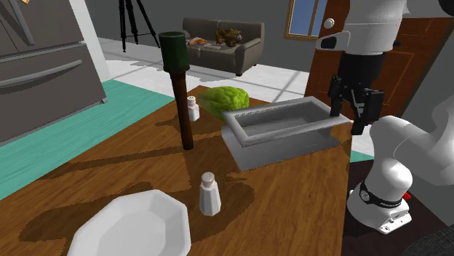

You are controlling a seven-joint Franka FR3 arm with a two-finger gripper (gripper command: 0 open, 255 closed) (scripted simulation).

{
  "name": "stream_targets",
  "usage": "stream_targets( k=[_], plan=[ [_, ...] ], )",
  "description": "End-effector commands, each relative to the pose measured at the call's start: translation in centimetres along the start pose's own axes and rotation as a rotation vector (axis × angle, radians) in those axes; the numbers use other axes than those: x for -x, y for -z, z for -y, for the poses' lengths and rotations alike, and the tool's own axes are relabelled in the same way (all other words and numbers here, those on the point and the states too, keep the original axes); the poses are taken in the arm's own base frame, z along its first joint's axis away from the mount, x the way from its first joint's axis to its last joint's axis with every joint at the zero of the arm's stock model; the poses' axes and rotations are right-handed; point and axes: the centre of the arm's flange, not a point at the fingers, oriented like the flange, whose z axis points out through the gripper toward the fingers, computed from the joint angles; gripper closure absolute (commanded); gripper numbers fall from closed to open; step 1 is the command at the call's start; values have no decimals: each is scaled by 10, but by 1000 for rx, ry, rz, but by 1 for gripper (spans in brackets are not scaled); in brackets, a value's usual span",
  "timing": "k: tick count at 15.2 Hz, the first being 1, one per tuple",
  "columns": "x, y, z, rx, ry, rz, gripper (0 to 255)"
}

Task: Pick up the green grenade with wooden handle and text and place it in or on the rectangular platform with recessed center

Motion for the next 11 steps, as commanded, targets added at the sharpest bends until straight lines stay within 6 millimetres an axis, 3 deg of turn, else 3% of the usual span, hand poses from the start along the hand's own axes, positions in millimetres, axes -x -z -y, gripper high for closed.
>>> stream_targets(
  k=[1, 11],
  plan=[
    [0, 0, 0, 0, 0, 0, 0],
    [-33, -63, -90, -101, 166, -468, 0]
  ],
)
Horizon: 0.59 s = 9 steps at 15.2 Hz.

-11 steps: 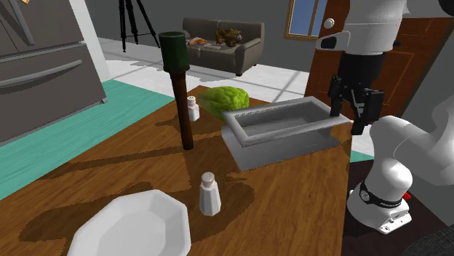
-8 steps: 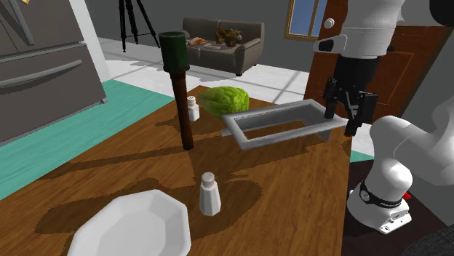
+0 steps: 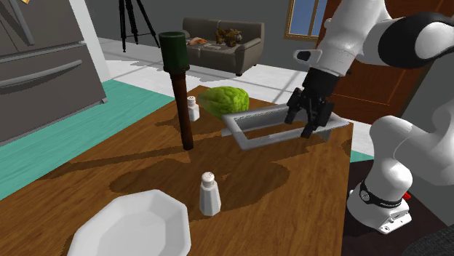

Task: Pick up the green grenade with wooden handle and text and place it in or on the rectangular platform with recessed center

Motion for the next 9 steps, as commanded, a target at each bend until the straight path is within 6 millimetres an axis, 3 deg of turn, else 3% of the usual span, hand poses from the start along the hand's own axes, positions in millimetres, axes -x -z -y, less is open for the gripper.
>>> stream_targets(
  k=[1, 9],
  plan=[
    [-3, -12, -18, -17, 36, -104, 0],
    [-34, -62, -90, -98, 170, -477, 0]
  ],
)
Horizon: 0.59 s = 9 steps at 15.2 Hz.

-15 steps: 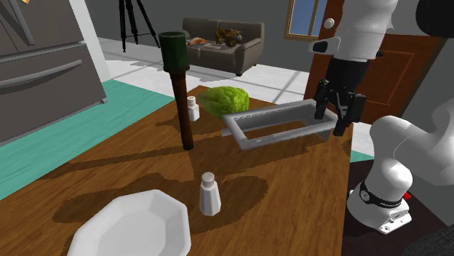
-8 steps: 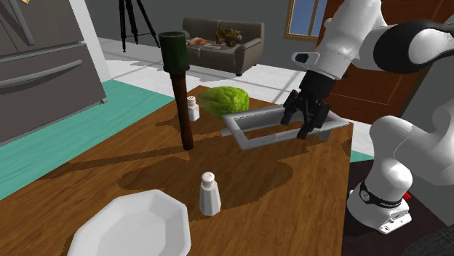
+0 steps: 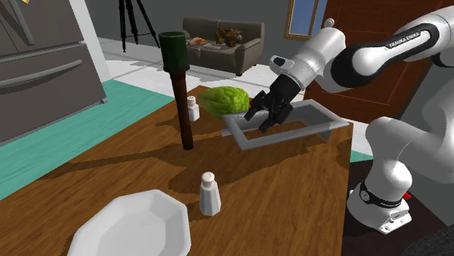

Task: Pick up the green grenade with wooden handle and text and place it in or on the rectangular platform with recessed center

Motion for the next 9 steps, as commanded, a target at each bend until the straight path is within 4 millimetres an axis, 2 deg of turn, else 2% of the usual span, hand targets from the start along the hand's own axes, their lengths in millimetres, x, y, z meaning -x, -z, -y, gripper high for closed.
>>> stream_targets(
  k=[1, 9],
  plan=[
    [1, -14, -19, -13, 38, -96, 0],
    [-30, -63, -90, -94, 172, -470, 0]
  ],
)
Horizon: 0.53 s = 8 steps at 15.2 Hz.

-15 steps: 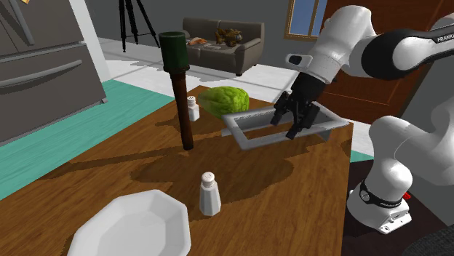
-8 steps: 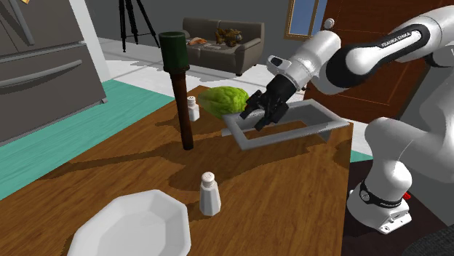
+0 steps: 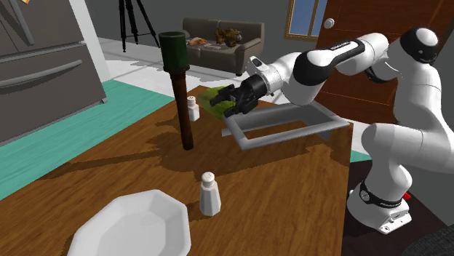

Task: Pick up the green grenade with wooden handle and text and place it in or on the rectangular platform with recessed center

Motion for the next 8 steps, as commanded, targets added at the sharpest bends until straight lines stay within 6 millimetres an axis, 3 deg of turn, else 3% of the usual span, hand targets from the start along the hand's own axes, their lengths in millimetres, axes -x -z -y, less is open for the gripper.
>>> stream_targets(
  k=[1, 5, 8],
  plan=[
    [0, -20, -17, -19, 33, -91, 0],
    [-10, -42, -50, -54, 91, -255, 0],
    [-14, -58, -48, -54, 91, -255, 0]
  ],
)
